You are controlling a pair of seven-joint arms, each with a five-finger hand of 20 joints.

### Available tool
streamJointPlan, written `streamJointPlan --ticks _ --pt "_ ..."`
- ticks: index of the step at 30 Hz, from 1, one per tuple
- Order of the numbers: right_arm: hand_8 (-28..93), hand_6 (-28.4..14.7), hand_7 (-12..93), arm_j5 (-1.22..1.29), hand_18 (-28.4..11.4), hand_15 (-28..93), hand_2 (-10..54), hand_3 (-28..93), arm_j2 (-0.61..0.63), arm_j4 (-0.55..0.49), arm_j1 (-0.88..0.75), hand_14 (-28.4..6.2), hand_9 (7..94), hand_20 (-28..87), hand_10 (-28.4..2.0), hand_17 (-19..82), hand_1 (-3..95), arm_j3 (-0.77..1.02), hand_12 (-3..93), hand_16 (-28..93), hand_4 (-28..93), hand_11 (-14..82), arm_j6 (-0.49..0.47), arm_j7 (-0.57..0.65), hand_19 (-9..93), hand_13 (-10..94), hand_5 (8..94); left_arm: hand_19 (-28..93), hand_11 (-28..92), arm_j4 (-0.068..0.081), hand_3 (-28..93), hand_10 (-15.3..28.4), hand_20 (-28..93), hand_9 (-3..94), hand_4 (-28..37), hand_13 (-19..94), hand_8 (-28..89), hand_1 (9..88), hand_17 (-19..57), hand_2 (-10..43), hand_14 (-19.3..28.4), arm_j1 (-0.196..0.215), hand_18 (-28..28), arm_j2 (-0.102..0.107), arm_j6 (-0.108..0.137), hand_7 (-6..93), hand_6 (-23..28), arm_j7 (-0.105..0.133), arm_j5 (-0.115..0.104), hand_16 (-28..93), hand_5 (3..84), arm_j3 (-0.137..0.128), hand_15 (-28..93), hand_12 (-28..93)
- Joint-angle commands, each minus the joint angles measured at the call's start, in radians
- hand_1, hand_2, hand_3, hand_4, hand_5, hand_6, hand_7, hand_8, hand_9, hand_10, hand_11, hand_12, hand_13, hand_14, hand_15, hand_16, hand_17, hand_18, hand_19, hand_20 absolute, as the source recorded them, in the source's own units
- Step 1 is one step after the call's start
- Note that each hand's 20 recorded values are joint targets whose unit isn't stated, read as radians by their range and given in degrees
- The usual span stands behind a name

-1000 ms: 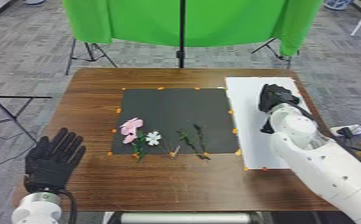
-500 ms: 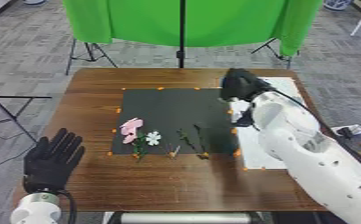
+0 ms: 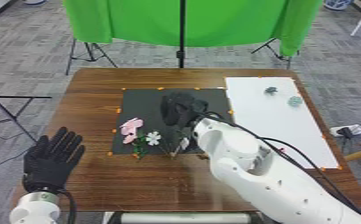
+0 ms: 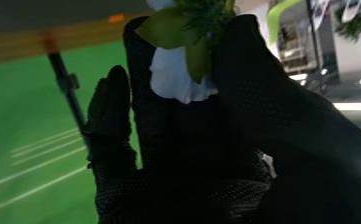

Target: Arrange flowers

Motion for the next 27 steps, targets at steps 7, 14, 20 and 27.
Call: streamJointPlan --ticks 7,14,20,27 --pt "0 -1.8 20 -0.063 -21.3 41 -9.2 70 -0.029 0.073 -0.009 -11.7 68.4 43 -12.8 23 59.1 0.009 19.9 31 -28 15.0 -0.03 -0.016 77 54 70.3 32 25 0.005 77 15.8 16 39.7 -28.3 29 -10 27.0 -5.3 19.2 15.1 0.013 13.4 -0.005 0.0 16.3 9.7 -0.014 -0.005 -7 46.9 -0.002 42 11" --pt "0 -2.0 20 -0.056 -21.2 40 -9.4 70 -0.038 0.062 -0.024 -12.0 67.9 42 -12.8 22 59.1 0.016 19.2 29 -28 15.6 -0.064 -0.003 76 53 69.5 32 25 0.009 78 15.8 16 40.2 -28.3 30 -10 27.6 -5.3 20.1 15.1 0.002 13.4 -0.004 0.006 16.2 9.9 -0.019 -0.014 -7 47.9 0.005 42 11" --pt "-3 -2.0 18 -0.025 -21.7 43 -9.5 73 -0.037 0.044 -0.033 -13.0 66.1 41 -13.2 22 54.2 0.027 16.7 22 -28 17.3 -0.074 0.001 76 53 66.5 32 25 0.009 78 15.7 16 40.1 -28.3 30 -10 27.5 -5.3 19.9 15.0 0.0 13.3 -0.006 0.01 16.3 9.8 -0.017 -0.015 -7 47.7 0.008 42 11" --pt "-12 -2.4 16 -0.013 -22.3 43 -9.5 78 -0.028 0.02 -0.055 -14.4 64.2 40 -14.7 21 46.0 0.072 16.3 19 -28 16.7 -0.093 0.022 75 52 65.3 32 25 0.012 77 15.7 16 40.1 -28.3 30 -10 27.4 -5.3 19.7 15.1 -0.007 13.4 -0.014 0.011 16.3 9.8 -0.013 -0.01 -7 47.6 0.019 42 11"
